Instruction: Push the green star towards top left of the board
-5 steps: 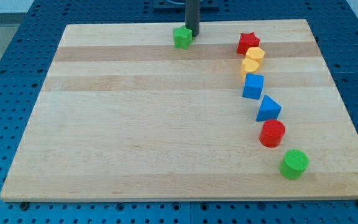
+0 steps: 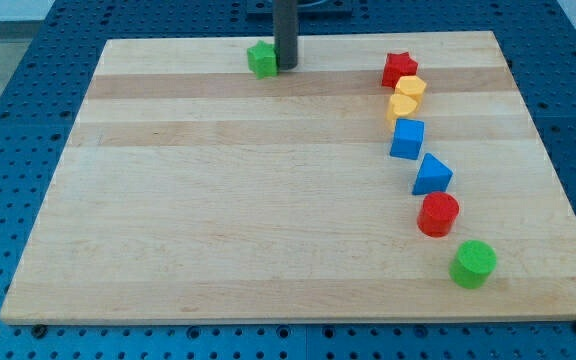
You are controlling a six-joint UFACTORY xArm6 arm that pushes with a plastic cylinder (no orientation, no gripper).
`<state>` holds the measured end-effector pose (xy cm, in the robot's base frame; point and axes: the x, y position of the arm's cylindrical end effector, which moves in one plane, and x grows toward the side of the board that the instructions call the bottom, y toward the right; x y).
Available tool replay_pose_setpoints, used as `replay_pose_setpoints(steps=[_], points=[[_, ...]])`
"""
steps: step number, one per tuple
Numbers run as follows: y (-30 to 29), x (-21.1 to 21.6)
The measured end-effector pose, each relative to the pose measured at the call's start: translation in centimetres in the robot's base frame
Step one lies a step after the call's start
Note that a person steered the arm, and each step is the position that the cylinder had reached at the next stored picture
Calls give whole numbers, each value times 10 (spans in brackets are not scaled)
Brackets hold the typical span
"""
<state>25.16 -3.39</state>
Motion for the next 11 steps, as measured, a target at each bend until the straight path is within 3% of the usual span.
replay_pose_setpoints(steps=[2, 4, 5, 6, 7, 9, 10, 11], points=[[-53, 0], [-151, 0], [-154, 0], [-81, 6], [29, 6], [191, -29], [281, -27], [292, 19]])
